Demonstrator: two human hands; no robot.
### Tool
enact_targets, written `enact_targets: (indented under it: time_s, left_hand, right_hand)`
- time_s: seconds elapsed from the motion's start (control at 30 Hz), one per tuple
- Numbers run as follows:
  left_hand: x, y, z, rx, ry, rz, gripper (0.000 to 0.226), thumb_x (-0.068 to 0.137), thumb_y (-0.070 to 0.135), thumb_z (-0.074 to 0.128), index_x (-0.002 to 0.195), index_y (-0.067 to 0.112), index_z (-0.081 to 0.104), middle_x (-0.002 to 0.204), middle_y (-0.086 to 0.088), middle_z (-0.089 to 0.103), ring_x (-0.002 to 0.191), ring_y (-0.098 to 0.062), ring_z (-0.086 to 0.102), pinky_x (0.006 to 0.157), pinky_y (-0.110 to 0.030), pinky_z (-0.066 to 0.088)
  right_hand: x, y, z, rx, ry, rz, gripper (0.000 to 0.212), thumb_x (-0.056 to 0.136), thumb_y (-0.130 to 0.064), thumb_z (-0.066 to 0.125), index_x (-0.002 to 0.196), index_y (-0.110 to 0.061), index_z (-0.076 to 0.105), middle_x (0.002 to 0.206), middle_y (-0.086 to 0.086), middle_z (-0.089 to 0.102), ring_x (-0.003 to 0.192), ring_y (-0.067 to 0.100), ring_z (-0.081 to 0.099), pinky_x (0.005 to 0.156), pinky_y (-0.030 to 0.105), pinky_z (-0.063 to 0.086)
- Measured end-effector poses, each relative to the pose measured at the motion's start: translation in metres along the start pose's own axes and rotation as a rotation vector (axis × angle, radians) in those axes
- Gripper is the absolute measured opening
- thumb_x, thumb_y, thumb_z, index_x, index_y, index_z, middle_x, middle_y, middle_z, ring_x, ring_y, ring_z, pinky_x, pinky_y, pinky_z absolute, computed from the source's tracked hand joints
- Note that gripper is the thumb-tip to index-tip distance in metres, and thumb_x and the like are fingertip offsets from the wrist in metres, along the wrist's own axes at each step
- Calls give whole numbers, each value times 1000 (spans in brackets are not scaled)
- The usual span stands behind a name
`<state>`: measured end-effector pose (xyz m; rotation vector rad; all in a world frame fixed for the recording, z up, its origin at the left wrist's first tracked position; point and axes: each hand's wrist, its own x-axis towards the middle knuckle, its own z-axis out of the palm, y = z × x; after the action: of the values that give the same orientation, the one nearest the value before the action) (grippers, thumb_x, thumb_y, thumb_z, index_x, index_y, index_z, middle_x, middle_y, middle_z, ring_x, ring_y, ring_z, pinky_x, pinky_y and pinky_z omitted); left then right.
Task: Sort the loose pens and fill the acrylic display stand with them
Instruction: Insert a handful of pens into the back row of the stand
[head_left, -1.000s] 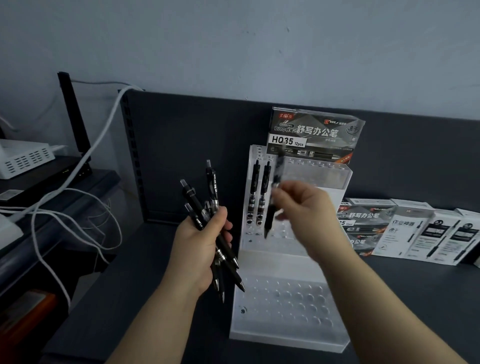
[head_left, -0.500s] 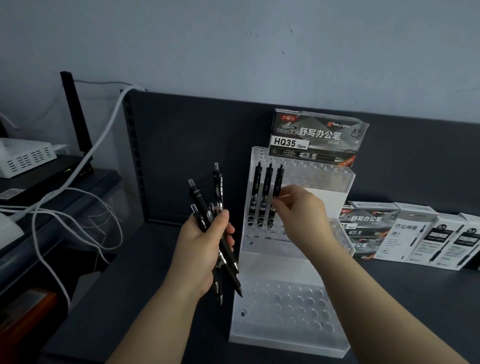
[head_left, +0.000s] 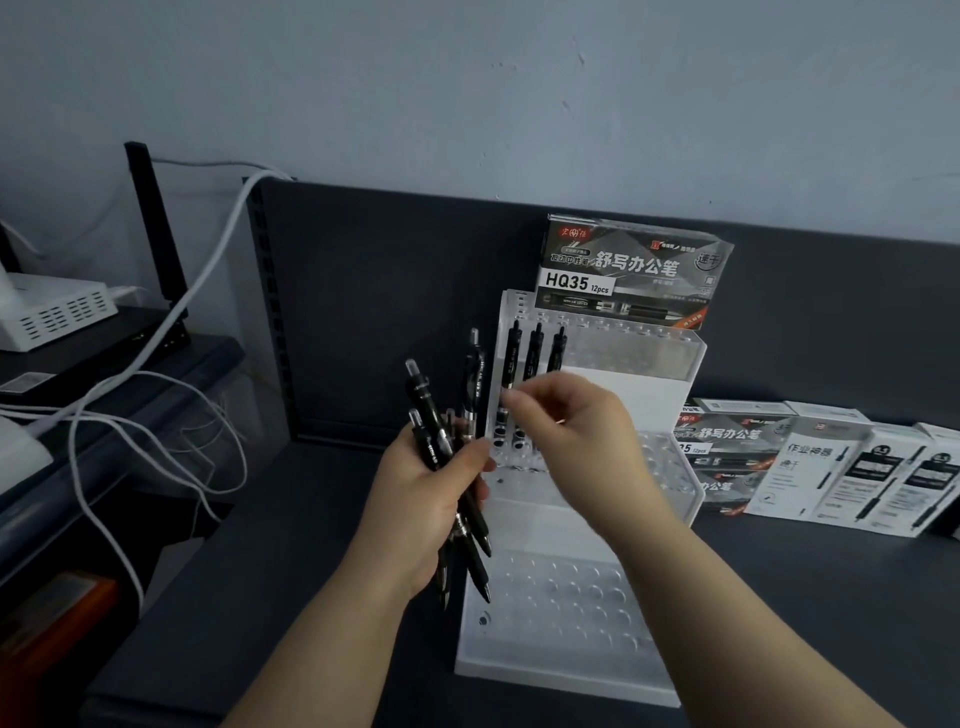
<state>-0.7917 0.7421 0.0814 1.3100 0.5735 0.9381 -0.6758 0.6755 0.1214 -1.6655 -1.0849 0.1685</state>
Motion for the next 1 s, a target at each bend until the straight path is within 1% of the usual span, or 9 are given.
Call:
enact_targets:
  time_s: [0.07, 0.13, 0.23, 0.37, 0.47, 0.63, 0.73, 0.8, 1.0]
  left_hand:
    - [-4, 1, 6, 21, -77, 0, 12, 87, 12, 64, 99, 10, 63, 71, -3, 66, 57, -13, 59, 56, -24, 48]
    - [-7, 2, 11, 17, -127, -7, 11, 88, 13, 62, 98, 12, 65, 72, -3, 68, 60, -14, 61, 57, -24, 48]
    - [-7, 3, 12, -39, -112, -34, 5, 90, 11, 58, 90, 11, 63, 76, -3, 71, 66, -17, 67, 61, -28, 51]
    - [-4, 3, 11, -67, -68, -76, 8, 92, 9, 55, 84, 10, 57, 73, -3, 71, 60, -17, 66, 60, -32, 52]
    - [-1, 0, 7, -23, -32, -69, 10, 91, 12, 58, 82, 9, 56, 64, -4, 62, 52, -15, 59, 56, -31, 50]
    - [0, 2, 5, -3, -31, -38, 20, 87, 26, 61, 76, 13, 52, 55, 3, 53, 49, -13, 53, 50, -26, 47]
    - [-3, 3, 7, -18, -20, -26, 28, 87, 34, 57, 76, 10, 51, 55, 1, 52, 48, -11, 51, 47, -22, 46]
    - [-3, 4, 7, -48, 0, -34, 28, 90, 35, 53, 81, 9, 53, 55, 2, 52, 46, -11, 50, 46, -23, 45]
    - [-3, 5, 6, -129, 29, -59, 17, 97, 23, 44, 87, 12, 55, 55, 1, 51, 43, -11, 47, 45, -25, 40]
  right_hand:
    - [-6, -6, 3, 111, -157, 48, 15, 86, -24, 64, 80, -11, 69, 66, 9, 64, 51, 4, 53, 51, 18, 45]
    - [-7, -6, 2, 210, -189, 85, 21, 87, -17, 63, 76, 0, 65, 63, 17, 56, 49, 12, 48, 49, 24, 43]
    - [-4, -4, -8, 278, -53, 118, 20, 87, -17, 63, 73, -3, 65, 56, 2, 54, 48, 7, 44, 48, 20, 39]
    - [9, -7, -30, 438, 239, 78, 12, 90, -16, 59, 81, -12, 65, 68, 0, 66, 56, 6, 56, 48, 19, 43]
    - [21, -1, -41, 263, 418, -10, 9, 89, -20, 61, 86, -12, 65, 66, -4, 65, 53, -2, 55, 51, 15, 44]
    - [29, 19, -32, 12, 336, 2, 12, 88, -23, 62, 96, -15, 66, 74, -10, 65, 63, -3, 60, 55, 3, 42]
    - [31, 28, -25, -137, 248, 45, 22, 88, -26, 62, 104, -11, 66, 83, -2, 70, 76, 10, 65, 67, 16, 48]
    - [31, 33, -21, -224, 187, 78, 23, 89, -26, 61, 105, -10, 67, 84, 1, 69, 77, 15, 64, 68, 24, 48]
    - [31, 37, -19, -352, 131, 88, 22, 89, -25, 60, 102, -8, 66, 86, 5, 69, 75, 21, 60, 65, 28, 46]
